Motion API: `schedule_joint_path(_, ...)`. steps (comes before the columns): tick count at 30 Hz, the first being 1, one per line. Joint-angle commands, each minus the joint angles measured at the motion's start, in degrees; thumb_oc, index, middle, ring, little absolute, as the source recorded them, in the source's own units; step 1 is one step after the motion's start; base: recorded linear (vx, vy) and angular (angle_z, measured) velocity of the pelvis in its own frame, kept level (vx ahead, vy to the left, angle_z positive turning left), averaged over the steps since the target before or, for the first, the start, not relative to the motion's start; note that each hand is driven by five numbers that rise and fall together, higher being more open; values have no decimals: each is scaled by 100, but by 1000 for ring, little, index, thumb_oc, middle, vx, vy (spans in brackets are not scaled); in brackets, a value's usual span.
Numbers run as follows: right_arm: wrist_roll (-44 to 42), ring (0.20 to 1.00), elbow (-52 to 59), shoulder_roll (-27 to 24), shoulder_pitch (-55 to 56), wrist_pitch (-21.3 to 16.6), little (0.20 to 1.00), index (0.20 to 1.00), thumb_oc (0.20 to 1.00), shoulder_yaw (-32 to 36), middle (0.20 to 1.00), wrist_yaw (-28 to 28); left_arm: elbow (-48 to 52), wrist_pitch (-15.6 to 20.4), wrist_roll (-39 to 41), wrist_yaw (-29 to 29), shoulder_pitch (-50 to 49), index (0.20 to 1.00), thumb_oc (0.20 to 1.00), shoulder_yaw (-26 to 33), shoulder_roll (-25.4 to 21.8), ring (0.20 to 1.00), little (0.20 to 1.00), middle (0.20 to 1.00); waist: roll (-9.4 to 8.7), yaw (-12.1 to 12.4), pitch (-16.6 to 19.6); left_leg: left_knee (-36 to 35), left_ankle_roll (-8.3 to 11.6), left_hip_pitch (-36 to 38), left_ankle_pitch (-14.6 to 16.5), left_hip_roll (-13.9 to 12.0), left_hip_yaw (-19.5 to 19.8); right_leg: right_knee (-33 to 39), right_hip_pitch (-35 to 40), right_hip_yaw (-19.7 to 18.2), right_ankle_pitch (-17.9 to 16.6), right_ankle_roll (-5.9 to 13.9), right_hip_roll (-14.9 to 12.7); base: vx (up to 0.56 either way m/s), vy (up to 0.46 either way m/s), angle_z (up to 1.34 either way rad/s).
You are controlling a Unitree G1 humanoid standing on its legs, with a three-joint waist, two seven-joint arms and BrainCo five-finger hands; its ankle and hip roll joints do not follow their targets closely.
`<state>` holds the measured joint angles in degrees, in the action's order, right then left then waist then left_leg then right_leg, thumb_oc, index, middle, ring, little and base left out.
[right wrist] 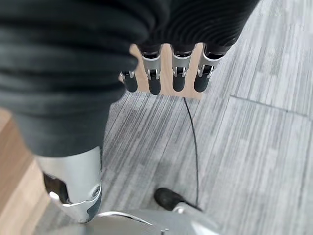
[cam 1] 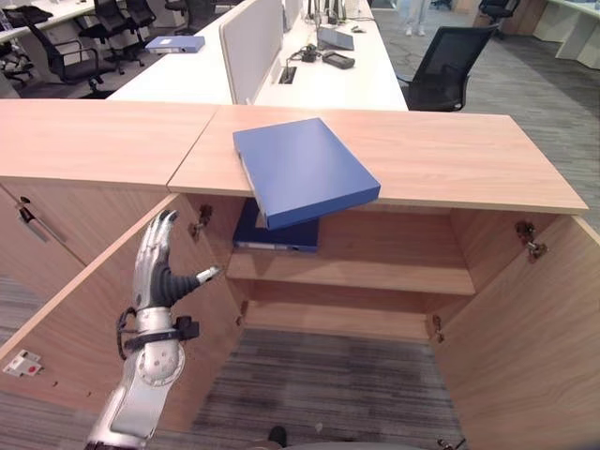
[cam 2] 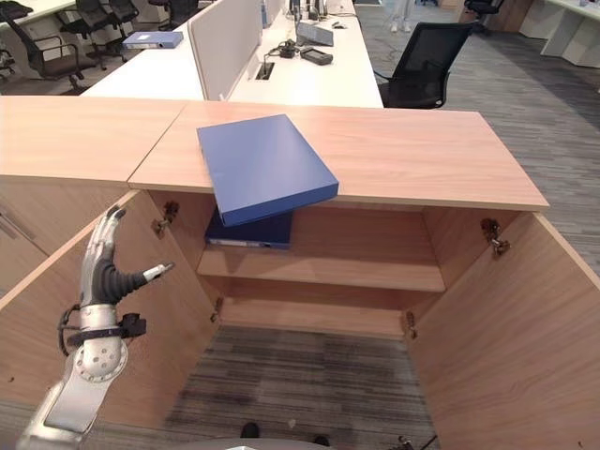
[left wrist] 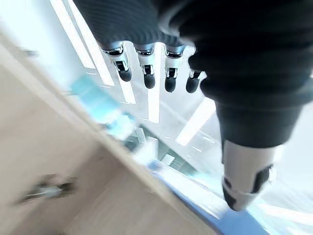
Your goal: Put the empty folder in the office cabinet
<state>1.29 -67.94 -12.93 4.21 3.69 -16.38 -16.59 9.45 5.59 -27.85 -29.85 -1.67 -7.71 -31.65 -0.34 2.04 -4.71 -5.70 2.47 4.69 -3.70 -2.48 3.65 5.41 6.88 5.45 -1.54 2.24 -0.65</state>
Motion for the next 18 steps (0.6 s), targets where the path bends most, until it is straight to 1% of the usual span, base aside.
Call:
schedule_joint_path(1, 192, 1000, -126, 114, -411, -111, 1000, 1000, 1000, -201, 1000, -194, 59, 109, -527, -285, 606, 1000, 1000, -25, -114, 1000, 1000, 1000, -252, -70, -34, 70, -70, 349, 799, 150, -158, -41, 119, 133, 384, 380, -146, 3, 3, -9)
schedule_joint_path(2, 192, 1000, -126, 114, -411, -111, 1000, 1000, 1000, -201, 1000, -194, 59, 109, -527, -285, 606, 1000, 1000, -25, -114, 1000, 1000, 1000, -252, -70, -34, 70, -70, 349, 799, 150, -158, -41, 119, 133, 384, 380, -146, 6, 6, -11)
schedule_joint_path(3, 224, 1000, -132, 108, -466, -109, 1000, 1000, 1000, -236, 1000, -226, 14, 44, -724, -314, 942, 1000, 1000, -195, -157, 1000, 1000, 1000, -244, -103, -4, 70, -71, 355, 811, 141, -187, -41, 111, 111, 376, 383, -146, 6, 4, -10)
schedule_joint_path(5, 272, 1000, -135, 90, -491, -110, 1000, 1000, 1000, -257, 1000, -239, -63, -21, -918, -311, 1229, 1000, 1000, -379, -196, 1000, 1000, 1000, -237, -138, 21, 70, -69, 367, 823, 138, -224, -41, 111, 83, 372, 389, -143, 4, 4, -2)
schedule_joint_path(6, 282, 1000, -154, 87, -510, -108, 1000, 1000, 1000, -263, 1000, -243, -133, -50, -1005, -309, 1402, 1000, 1000, -498, -198, 1000, 1000, 1000, -242, -150, 24, 70, -72, 343, 774, 147, -241, -41, 84, 77, 323, 387, -152, 3, 12, -4)
schedule_joint_path(7, 312, 1000, -178, 68, -532, -99, 1000, 1000, 1000, -298, 1000, -240, -265, -91, -1100, -236, 1642, 1000, 1000, -694, -212, 1000, 1000, 1000, -233, -195, 76, 70, -72, 377, 834, 135, -264, -41, 107, 49, 357, 395, -144, 3, 10, -7)
schedule_joint_path(9, 327, 1000, -197, 61, -554, -96, 1000, 1000, 1000, -297, 1000, -252, -408, -119, -1129, -232, 1830, 1000, 1000, -838, -185, 1000, 1000, 1000, -237, -202, 78, 70, -73, 366, 795, 141, -282, -41, 86, 40, 319, 390, -150, 7, 5, -10)
schedule_joint_path(10, 329, 1000, -223, 60, -564, -93, 1000, 1000, 1000, -320, 1000, -258, -499, -141, -1151, -204, 1946, 1000, 1000, -944, -157, 1000, 1000, 1000, -230, -231, 105, 70, -72, 399, 848, 131, -287, -41, 110, 29, 359, 395, -141, -17, 3, -12)
schedule_joint_path(11, 308, 1000, -256, 57, -595, -95, 1000, 1000, 1000, -326, 1000, -284, -743, -184, -1172, -178, 2212, 1000, 1000, -1187, -59, 1000, 1000, 1000, -229, -270, 115, 70, -72, 400, 810, 139, -310, -41, 97, 15, 313, 392, -148, 11, 4, -11)
schedule_joint_path(12, 308, 1000, -258, 57, -601, -96, 1000, 1000, 1000, -312, 1000, -284, -774, -180, -1173, -195, 2244, 1000, 1000, -1211, -50, 1000, 1000, 1000, -230, -257, 112, 70, -73, 394, 806, 140, -311, -41, 90, 14, 310, 392, -149, -21, 6, -5)
schedule_joint_path(13, 309, 1000, -270, 56, -620, -104, 1000, 1000, 1000, -353, 1000, -291, -933, -237, -1228, -174, 2421, 1000, 1000, -1374, 0, 1000, 1000, 1000, -227, -296, 127, 70, -73, 403, 816, 139, -335, -41, 93, -5, 308, 395, -149, 0, 0, 0)
schedule_joint_path(15, 311, 1000, -281, 53, -635, -105, 1000, 1000, 1000, -359, 1000, -299, -1036, -274, -1291, -182, 2532, 1000, 1000, -1465, 33, 1000, 1000, 1000, -222, -309, 126, 70, -72, 409, 821, 132, -347, -41, 92, -16, 309, 395, -147, 1, 4, -4)
schedule_joint_path(17, 293, 1000, -310, 66, -663, -103, 1000, 1000, 1000, -394, 1000, -337, -1286, -418, -1451, -181, 2777, 1000, 1000, -1650, 110, 1000, 1000, 1000, -213, -350, 134, 70, -71, 435, 832, 126, -374, -41, 99, -42, 311, 393, -146, 1, 7, -6)
schedule_joint_path(18, 292, 1000, -313, 67, -667, -105, 1000, 1000, 1000, -387, 1000, -338, -1305, -417, -1452, -192, 2796, 1000, 1000, -1663, 117, 1000, 1000, 1000, -212, -342, 128, 70, -71, 437, 833, 125, -376, -41, 101, -44, 311, 393, -146, 0, 0, 0)
